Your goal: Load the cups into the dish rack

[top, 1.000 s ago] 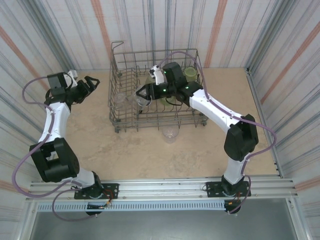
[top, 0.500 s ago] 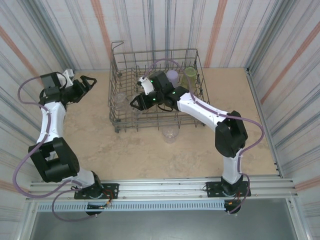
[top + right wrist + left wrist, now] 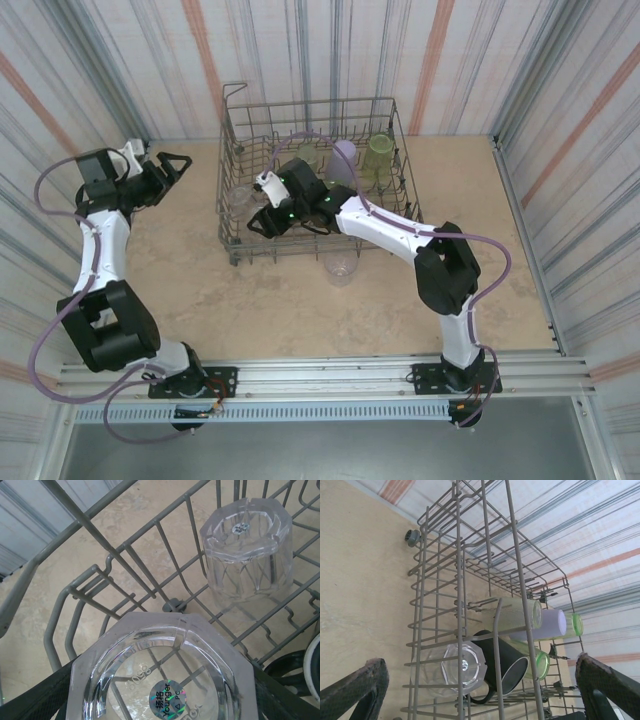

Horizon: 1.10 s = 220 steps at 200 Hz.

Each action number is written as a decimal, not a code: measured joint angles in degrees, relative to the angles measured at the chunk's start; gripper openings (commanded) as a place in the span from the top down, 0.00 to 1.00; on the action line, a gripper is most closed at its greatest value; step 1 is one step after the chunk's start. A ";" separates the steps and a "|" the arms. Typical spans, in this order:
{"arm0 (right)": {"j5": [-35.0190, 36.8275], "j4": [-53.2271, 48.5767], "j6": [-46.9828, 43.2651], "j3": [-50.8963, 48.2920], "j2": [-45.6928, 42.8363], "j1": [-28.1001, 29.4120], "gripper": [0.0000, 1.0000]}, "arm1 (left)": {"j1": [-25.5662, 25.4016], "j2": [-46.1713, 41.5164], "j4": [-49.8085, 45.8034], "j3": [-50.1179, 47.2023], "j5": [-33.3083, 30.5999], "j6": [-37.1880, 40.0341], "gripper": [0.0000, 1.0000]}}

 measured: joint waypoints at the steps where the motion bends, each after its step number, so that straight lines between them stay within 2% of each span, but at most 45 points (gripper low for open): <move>1: 0.00 0.04 -0.02 0.02 0.02 0.00 0.58 | 0.00 0.00 0.00 -0.02 0.02 0.00 0.01; 153: -1.57 5.81 -4.87 2.36 5.03 1.66 0.59 | 0.00 -0.07 1.60 -0.55 0.63 -0.50 0.01; 220: -1.25 5.14 -5.90 4.52 8.76 2.14 0.59 | 0.00 -0.61 2.16 -0.66 0.68 -1.14 0.01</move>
